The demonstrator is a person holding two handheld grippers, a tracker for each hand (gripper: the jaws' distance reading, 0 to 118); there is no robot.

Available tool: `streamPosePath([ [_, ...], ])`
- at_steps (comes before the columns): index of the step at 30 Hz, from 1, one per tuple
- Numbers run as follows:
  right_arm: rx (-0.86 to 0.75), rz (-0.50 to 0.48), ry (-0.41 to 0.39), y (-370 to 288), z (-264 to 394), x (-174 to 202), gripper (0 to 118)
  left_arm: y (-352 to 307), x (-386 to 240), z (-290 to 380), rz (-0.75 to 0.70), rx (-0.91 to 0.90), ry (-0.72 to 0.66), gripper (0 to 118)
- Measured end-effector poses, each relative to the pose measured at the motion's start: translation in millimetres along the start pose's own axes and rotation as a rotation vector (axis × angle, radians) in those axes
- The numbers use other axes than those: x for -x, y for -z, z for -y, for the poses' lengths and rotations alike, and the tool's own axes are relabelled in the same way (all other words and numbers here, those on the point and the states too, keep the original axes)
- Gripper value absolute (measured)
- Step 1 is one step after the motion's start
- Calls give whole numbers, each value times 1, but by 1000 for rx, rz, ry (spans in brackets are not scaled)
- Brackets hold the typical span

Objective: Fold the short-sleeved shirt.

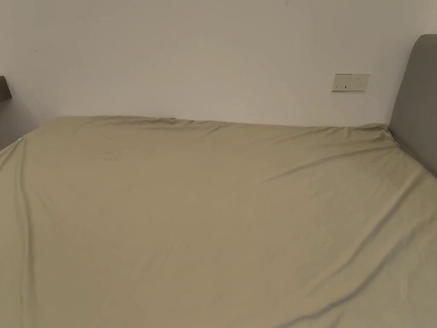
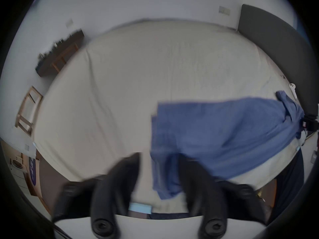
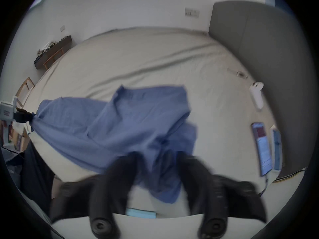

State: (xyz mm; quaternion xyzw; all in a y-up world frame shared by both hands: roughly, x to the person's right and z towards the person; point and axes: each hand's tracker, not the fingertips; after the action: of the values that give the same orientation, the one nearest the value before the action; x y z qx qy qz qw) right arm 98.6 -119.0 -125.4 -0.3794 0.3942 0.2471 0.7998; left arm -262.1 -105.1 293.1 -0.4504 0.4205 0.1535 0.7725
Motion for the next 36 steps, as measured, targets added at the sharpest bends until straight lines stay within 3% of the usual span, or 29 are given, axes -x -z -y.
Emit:
streamPosePath([
  [1,-53,19,9,-10,-4,-1,100,-12,1,-5,-12,-61,-7,82],
  [2,-154,20,28,-26,-11,-3,108,-28,1,-13,-11,-153,-25,97],
  [3,-241,13,43,-38,-16,-4,108,-28,10,-16,6,-226,-47,105],
  [6,-451,58,110,-72,-37,2,108,-62,6,-35,46,-422,-121,103],
  [7,-502,66,129,-78,-42,6,106,-69,6,-39,56,-463,-140,96],
  [8,-554,68,144,-80,-43,6,97,-77,4,-41,75,-522,-162,81],
  [10,-635,45,135,-89,-46,15,59,-85,1,-44,138,-577,-202,29],
  [11,-659,57,125,-93,-48,23,40,-87,-2,-47,176,-594,-238,13],
  [12,-676,77,112,-95,-49,31,21,-86,-2,-47,218,-591,-272,7],
  [14,-697,122,81,-94,-47,45,3,-78,2,-45,346,-556,-326,0],
  [20,-651,69,94,-85,-44,63,1,-44,21,-36,428,-443,-412,0],
  [26,-604,77,91,-84,-46,67,1,22,91,-22,496,-226,-549,0],
  [27,-598,76,94,-83,-46,67,2,34,101,-16,531,-203,-566,6],
  [28,-587,75,93,-82,-46,68,2,46,112,-9,547,-190,-587,18],
  [29,-575,78,91,-80,-47,70,2,56,121,-5,572,-167,-599,44],
  [30,-565,83,89,-79,-47,72,2,67,128,-3,595,-118,-623,85],
  [31,-556,85,87,-78,-47,73,2,82,139,5,616,-70,-648,107],
  [32,-545,82,85,-77,-46,75,2,92,143,9,636,-30,-672,116],
  [36,-519,75,73,-75,-45,82,2,115,144,23,723,54,-699,114],
])
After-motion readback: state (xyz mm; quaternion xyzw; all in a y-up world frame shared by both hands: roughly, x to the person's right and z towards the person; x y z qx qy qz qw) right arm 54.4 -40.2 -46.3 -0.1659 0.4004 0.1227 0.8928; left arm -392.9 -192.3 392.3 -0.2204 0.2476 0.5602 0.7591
